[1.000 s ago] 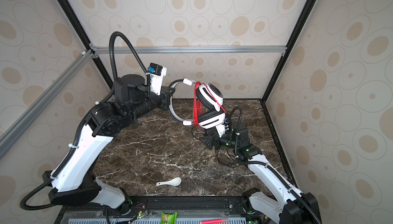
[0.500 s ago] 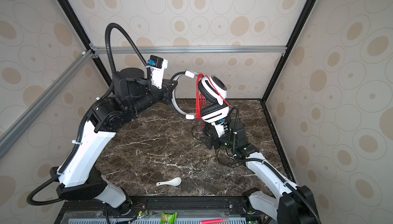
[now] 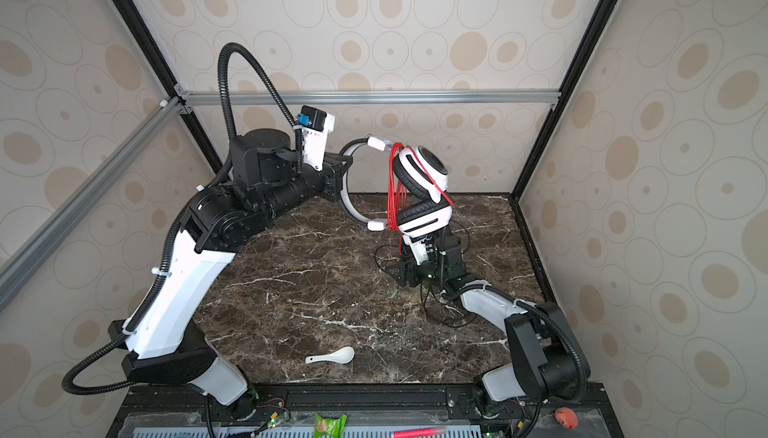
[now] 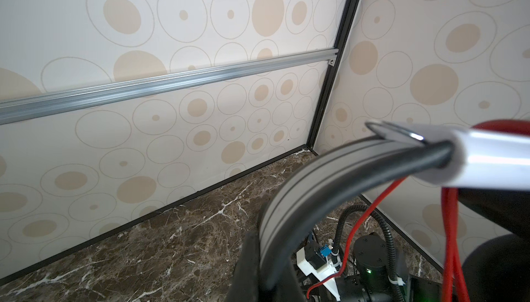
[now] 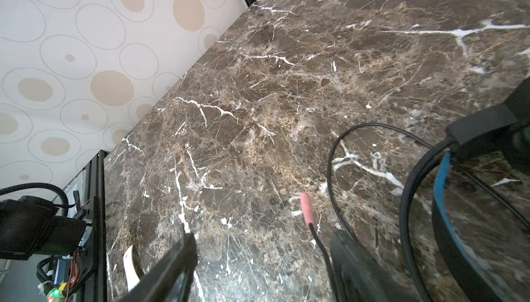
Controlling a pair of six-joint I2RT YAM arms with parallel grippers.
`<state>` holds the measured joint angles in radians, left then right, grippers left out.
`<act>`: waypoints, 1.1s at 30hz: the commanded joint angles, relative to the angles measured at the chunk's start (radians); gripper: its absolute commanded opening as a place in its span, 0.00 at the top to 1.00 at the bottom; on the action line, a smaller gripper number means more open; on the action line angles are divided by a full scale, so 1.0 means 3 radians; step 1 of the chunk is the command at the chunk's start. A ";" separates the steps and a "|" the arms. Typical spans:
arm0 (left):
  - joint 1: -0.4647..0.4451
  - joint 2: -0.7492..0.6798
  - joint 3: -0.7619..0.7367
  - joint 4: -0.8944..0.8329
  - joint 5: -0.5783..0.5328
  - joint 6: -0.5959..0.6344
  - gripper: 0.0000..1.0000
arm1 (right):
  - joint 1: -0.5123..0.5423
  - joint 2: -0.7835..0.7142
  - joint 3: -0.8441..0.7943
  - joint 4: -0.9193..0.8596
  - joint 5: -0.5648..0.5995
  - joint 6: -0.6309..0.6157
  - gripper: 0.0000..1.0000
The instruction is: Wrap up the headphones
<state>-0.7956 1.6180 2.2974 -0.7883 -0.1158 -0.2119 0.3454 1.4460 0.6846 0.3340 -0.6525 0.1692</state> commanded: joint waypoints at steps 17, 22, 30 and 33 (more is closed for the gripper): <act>0.0062 -0.0178 -0.0161 0.0688 -0.0161 -0.0450 1.00 | -0.0017 0.0328 -0.0022 0.0707 -0.0159 0.0463 0.92; 0.0071 -0.0252 -0.0396 0.0990 -0.0511 -0.0547 1.00 | 0.0081 0.0175 0.0030 0.0147 0.0015 0.0129 1.00; 0.0239 -0.0182 -0.0433 0.1229 -0.0997 -0.0470 1.00 | 0.0216 -0.0276 -0.0106 -0.0402 0.0226 -0.0142 1.00; 0.0352 -0.0106 -0.0431 0.1239 -0.1066 -0.0363 1.00 | 0.0306 -0.0486 -0.0114 -0.0681 0.0306 -0.0276 1.00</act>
<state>-0.7219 1.5990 2.1376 -0.5556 -0.3695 -0.2981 0.4126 1.3460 0.6643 0.2379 -0.5922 0.1471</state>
